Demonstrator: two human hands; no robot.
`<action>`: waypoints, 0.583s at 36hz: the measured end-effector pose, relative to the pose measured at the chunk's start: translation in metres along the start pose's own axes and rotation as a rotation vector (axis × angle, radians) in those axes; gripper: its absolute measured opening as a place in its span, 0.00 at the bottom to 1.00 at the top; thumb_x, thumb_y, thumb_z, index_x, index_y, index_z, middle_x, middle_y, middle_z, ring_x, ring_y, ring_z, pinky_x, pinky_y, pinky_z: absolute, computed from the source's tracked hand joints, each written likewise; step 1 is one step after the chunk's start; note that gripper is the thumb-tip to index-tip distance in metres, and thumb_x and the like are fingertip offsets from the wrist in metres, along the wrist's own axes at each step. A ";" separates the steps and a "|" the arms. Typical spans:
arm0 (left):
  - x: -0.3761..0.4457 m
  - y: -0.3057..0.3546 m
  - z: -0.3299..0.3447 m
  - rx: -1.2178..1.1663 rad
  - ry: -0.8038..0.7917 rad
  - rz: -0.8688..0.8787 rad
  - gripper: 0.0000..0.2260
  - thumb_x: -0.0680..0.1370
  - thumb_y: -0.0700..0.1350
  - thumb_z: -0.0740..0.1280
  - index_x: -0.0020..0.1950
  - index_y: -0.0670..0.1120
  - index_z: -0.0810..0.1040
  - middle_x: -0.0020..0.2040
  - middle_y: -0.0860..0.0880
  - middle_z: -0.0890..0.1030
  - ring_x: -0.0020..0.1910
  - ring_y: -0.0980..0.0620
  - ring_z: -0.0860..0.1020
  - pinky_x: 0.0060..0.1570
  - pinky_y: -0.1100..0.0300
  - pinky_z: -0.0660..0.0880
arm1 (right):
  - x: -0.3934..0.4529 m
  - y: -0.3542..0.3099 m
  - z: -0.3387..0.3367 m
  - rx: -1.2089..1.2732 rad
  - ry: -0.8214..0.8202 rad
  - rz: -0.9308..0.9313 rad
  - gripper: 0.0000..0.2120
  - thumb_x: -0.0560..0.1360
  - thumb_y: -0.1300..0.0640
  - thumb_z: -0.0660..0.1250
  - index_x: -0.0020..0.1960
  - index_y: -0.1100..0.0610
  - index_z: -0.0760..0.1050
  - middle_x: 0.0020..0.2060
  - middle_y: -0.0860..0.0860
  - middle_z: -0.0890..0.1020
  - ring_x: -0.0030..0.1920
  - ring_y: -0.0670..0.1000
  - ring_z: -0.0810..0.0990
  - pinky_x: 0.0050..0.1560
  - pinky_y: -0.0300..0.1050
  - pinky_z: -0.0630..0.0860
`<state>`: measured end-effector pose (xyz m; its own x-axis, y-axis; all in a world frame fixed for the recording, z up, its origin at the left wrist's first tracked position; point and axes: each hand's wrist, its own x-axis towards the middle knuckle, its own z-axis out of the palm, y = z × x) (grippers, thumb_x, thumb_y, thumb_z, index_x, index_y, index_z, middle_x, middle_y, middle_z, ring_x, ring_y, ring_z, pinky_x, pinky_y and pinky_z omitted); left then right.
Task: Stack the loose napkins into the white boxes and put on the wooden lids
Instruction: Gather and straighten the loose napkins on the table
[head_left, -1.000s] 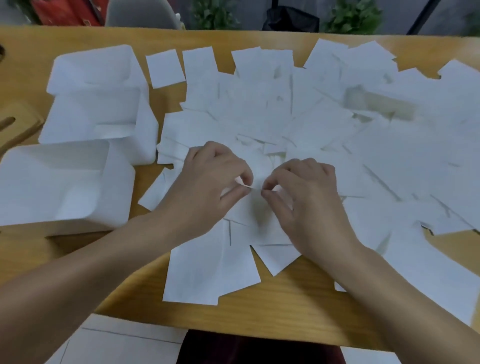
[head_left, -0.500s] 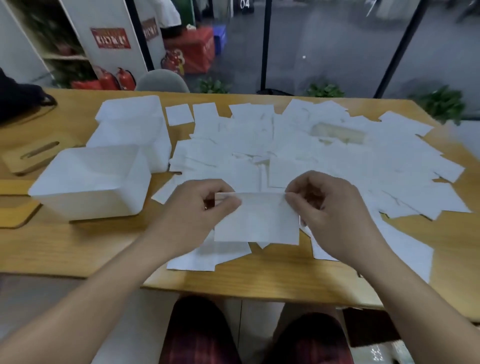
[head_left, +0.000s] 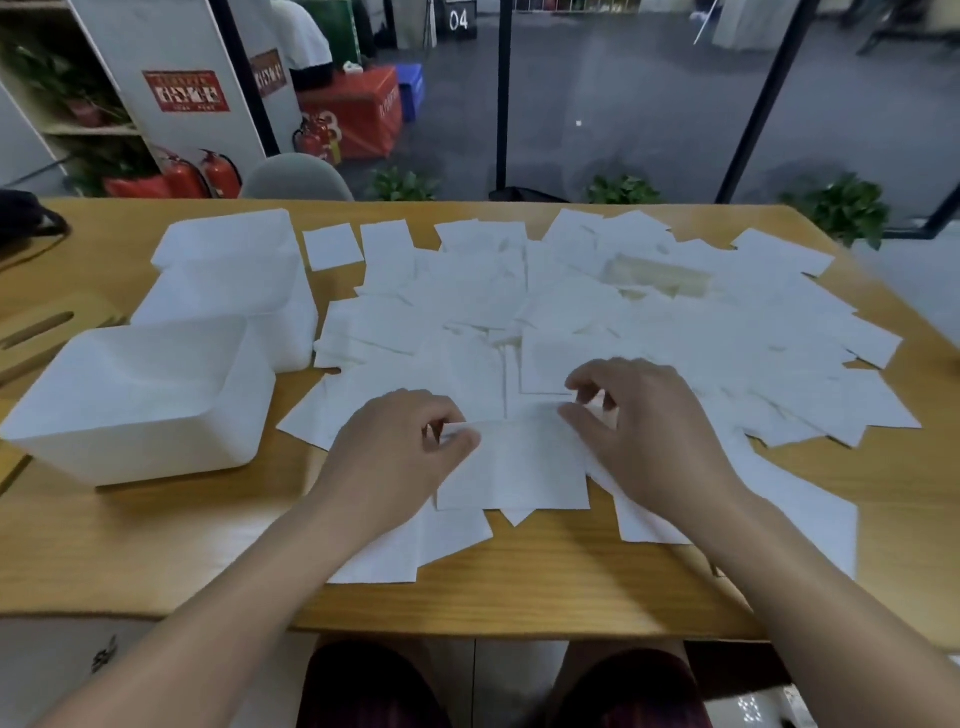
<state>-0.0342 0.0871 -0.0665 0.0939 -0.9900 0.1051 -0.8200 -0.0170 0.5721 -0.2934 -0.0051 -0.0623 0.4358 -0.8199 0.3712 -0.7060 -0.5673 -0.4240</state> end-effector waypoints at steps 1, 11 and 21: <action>0.004 -0.001 -0.001 0.035 -0.011 0.012 0.08 0.81 0.62 0.71 0.49 0.60 0.82 0.44 0.60 0.79 0.49 0.61 0.75 0.45 0.62 0.71 | 0.007 0.003 -0.001 -0.014 0.020 -0.009 0.08 0.82 0.48 0.72 0.59 0.48 0.83 0.48 0.40 0.83 0.47 0.45 0.78 0.55 0.44 0.70; 0.074 0.026 0.005 -0.023 0.074 0.113 0.08 0.82 0.57 0.73 0.59 0.58 0.83 0.52 0.61 0.80 0.53 0.60 0.77 0.50 0.68 0.70 | 0.080 0.029 0.013 -0.134 -0.108 0.041 0.20 0.83 0.48 0.70 0.74 0.46 0.74 0.62 0.42 0.83 0.64 0.55 0.76 0.65 0.55 0.62; 0.093 0.029 0.040 -0.105 0.083 0.092 0.21 0.82 0.54 0.74 0.74 0.57 0.77 0.64 0.61 0.79 0.66 0.59 0.73 0.57 0.71 0.67 | 0.081 0.034 0.029 -0.075 0.047 -0.045 0.15 0.78 0.57 0.74 0.62 0.45 0.83 0.49 0.42 0.81 0.57 0.52 0.74 0.64 0.51 0.60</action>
<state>-0.0724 -0.0108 -0.0728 0.0706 -0.9717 0.2253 -0.7642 0.0924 0.6383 -0.2664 -0.0932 -0.0705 0.4427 -0.7880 0.4280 -0.7270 -0.5948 -0.3432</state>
